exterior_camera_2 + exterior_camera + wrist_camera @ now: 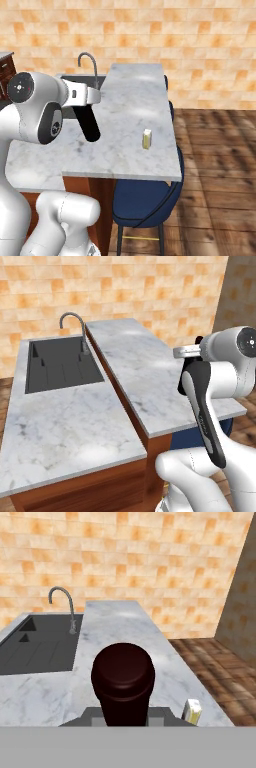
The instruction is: Move the drinks to the dining counter.
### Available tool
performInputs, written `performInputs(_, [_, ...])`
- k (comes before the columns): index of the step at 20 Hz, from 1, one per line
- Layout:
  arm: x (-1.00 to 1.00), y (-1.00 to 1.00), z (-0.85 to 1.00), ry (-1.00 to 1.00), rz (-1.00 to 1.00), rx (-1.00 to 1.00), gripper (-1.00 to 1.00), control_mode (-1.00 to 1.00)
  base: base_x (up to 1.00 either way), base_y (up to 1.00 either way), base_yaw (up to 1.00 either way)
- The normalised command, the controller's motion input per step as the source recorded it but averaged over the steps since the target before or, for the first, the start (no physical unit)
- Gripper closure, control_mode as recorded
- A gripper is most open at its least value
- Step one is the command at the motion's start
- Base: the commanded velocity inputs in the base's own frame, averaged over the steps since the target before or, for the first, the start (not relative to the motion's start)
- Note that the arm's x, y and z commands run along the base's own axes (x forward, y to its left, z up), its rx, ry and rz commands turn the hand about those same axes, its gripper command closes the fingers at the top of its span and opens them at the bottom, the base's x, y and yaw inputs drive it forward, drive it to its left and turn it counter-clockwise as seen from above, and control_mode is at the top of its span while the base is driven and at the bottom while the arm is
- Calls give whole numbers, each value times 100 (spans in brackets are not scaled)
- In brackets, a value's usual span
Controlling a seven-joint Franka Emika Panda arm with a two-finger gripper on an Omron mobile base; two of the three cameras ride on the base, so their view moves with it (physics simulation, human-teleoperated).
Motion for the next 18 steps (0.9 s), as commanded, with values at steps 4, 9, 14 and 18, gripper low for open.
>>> performInputs(4, [7, 0, -10, 0, 0, 0, 100, -100, 0, 0, 0])
performInputs(9, [16, 0, -15, 0, 0, 0, 100, -100, 0, 0, 0])
performInputs(14, [9, -4, -12, 0, -2, 0, 100, -100, 0, 0, 0])
performInputs(18, [11, -3, -12, 0, -2, 0, 100, -100, 0, 0, 0])
